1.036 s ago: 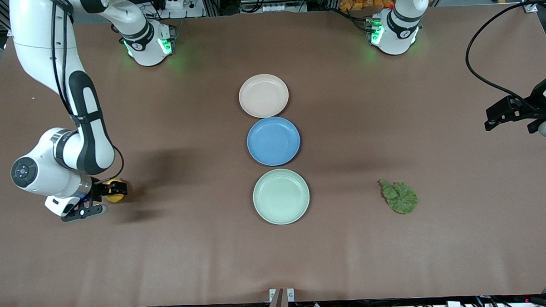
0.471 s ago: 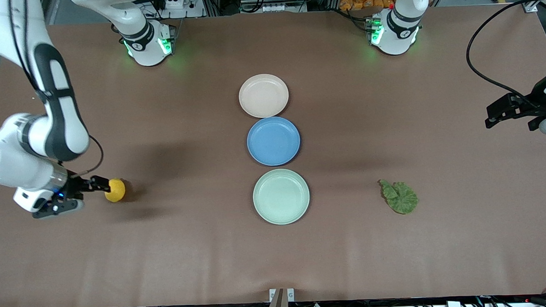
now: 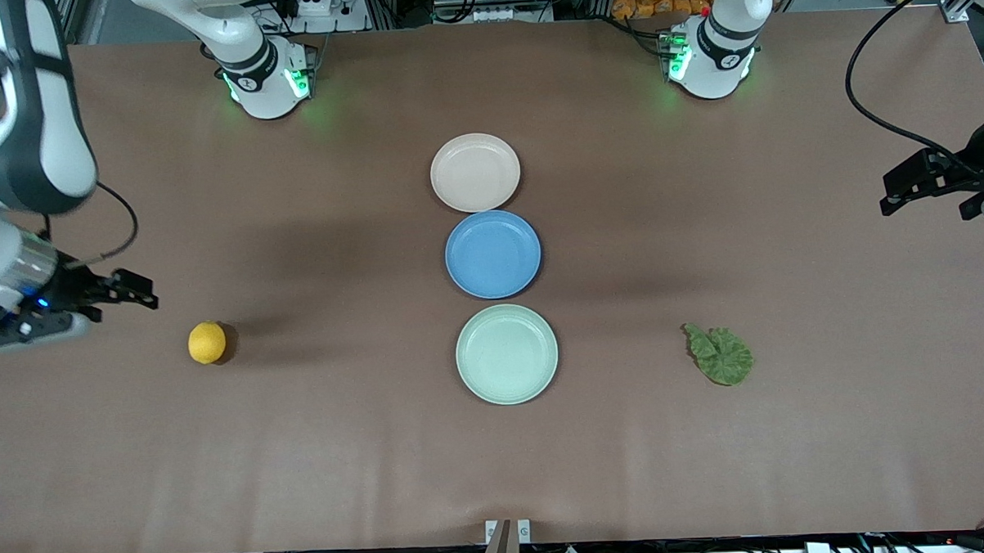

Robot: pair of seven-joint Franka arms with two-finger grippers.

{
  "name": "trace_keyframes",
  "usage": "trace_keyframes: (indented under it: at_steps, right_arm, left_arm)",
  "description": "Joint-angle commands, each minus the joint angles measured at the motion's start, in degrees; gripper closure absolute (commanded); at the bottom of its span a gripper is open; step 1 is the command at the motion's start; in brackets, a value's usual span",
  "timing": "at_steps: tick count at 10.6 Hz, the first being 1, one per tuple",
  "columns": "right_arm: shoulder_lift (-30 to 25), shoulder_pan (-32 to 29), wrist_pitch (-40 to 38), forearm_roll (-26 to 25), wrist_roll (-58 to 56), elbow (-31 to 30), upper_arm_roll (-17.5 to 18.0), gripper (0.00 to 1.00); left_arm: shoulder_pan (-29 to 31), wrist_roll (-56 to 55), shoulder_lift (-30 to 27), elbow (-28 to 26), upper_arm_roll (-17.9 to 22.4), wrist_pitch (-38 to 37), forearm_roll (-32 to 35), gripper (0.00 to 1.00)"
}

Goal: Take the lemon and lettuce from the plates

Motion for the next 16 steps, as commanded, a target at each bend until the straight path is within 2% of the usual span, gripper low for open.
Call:
trace_keyframes:
  at_steps: [1,7,9,11,16]
  right_arm:
    - [-9.24,-2.04,-3.52,-3.16,5.62,-2.42,3.27,0.0]
    - [-11.98,-2.92,-20.02,-3.78,14.67,6.71,4.06,0.0]
    - [-11.89,-2.83,-21.63,-4.48,15.83,7.95,4.5,0.0]
    - [-11.63,-2.13,-21.72,-7.81,15.92,8.74,4.42,0.0]
    - [-11.54,-2.56,-24.09,-6.86,15.66,9.54,4.16,0.0]
  left_arm:
    - [0.25,-0.49,-0.92,-0.63,-0.25,-1.06,1.08,0.0]
    - [0.25,-0.49,-0.92,-0.63,-0.17,-1.85,1.08,0.0]
    - [0.25,-0.49,-0.92,-0.63,-0.08,-1.85,1.08,0.0]
    - [0.25,-0.49,-0.92,-0.63,-0.16,-1.85,0.99,0.0]
    - [0.16,-0.58,-0.92,-0.63,-0.34,-1.94,0.99,0.0]
